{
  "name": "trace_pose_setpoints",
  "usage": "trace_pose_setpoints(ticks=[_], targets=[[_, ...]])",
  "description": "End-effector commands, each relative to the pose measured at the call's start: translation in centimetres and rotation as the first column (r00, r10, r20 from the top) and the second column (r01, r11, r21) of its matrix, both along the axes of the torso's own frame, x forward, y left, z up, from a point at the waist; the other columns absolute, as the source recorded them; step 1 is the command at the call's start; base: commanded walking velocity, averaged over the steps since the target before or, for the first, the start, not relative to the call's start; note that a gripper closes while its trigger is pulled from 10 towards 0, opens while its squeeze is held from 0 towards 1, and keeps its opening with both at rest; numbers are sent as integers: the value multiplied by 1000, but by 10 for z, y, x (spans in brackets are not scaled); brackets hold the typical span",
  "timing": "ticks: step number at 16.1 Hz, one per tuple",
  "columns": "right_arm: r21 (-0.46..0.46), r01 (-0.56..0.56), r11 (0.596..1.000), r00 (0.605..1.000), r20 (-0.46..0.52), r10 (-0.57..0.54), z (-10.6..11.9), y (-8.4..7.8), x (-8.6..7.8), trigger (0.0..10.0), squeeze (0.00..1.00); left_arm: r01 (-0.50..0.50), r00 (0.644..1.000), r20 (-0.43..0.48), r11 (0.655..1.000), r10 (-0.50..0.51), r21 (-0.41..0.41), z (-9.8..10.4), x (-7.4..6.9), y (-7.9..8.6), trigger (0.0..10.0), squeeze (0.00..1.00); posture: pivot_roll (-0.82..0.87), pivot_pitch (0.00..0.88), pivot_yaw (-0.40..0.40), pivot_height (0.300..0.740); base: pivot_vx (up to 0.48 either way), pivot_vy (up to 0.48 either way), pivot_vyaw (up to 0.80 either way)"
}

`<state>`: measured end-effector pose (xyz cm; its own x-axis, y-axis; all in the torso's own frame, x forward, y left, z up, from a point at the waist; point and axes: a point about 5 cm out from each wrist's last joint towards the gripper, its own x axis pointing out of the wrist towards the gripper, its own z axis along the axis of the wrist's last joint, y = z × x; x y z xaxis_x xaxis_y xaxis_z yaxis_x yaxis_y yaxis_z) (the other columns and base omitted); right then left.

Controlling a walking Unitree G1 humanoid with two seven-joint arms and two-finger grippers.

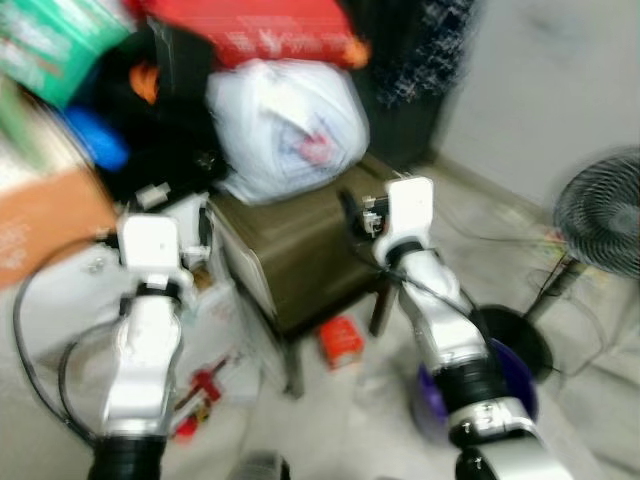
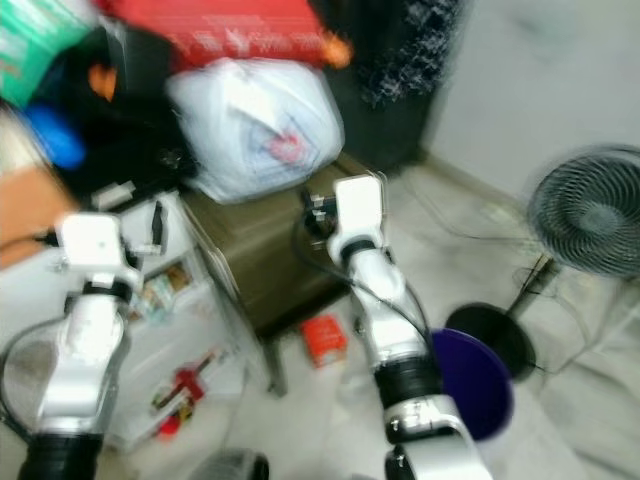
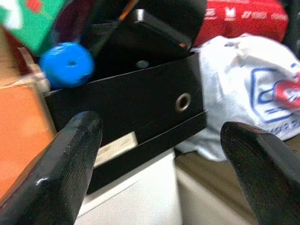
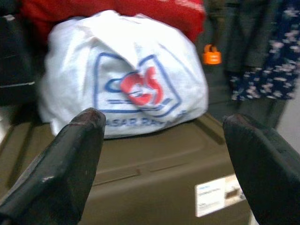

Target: Clean up the room

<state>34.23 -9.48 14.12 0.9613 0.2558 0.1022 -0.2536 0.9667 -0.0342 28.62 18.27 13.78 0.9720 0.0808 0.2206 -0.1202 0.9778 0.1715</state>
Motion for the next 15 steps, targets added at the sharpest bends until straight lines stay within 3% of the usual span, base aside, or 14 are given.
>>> trace_pose_setpoints(ticks=[1, 10, 15], targets=[[6, -1, 1000, 1000, 19, 1, 5, 1, 1, 10000, 0, -20, 1000, -7, 1000, 20, 16, 0, 1, 3, 10000, 0, 74, 0, -17, 740, 0, 0, 800], [-21, 37, 999, 999, 26, -37, 1, -8, 0, 10000, 0, 35, 999, -19, 999, -35, 5, -2, -1, -3, 10000, 0, 72, 0, -14, 740, 0, 0, 800], [-16, 35, 999, 999, 27, -34, 1, -6, 0, 10000, 0, 43, 999, -21, 999, -43, 7, -1, 0, -4, 10000, 0, 70, 0, -12, 740, 0, 0, 96]])
